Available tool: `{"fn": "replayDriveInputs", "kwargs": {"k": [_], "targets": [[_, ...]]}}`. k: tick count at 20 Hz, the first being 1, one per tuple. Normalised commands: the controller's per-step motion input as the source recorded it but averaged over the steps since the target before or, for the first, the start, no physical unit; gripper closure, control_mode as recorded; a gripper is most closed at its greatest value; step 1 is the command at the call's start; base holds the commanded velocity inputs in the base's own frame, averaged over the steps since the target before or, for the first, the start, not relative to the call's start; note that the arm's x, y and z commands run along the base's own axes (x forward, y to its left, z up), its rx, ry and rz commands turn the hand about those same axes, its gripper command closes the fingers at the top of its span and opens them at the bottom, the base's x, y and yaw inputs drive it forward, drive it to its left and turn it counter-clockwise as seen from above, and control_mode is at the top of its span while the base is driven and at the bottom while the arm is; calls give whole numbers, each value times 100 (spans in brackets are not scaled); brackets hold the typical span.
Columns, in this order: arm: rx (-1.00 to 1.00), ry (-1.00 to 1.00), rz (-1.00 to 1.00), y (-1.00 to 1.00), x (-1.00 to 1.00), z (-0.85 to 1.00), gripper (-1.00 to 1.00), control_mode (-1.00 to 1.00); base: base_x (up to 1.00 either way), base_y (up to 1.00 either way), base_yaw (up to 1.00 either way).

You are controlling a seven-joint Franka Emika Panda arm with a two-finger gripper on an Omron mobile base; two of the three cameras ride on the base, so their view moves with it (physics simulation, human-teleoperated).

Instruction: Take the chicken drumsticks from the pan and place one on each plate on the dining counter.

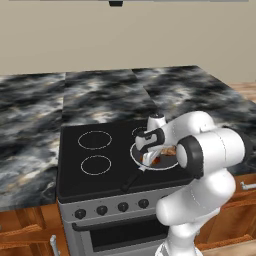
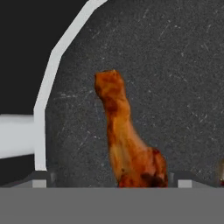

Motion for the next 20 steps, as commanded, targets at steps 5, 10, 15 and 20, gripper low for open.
{"fn": "replayDriveInputs", "kwargs": {"k": [5,10,15,20], "targets": [[0,0,0,0,7,-14,-100,-100,0,0,0],[0,0,0,0,11,-13,-100,-100,0,0,0],[0,0,0,0,8,-12,-100,-100,0,0,0],[0,-6,0,0,1,-15,-100,-100,0,0,0]]}}
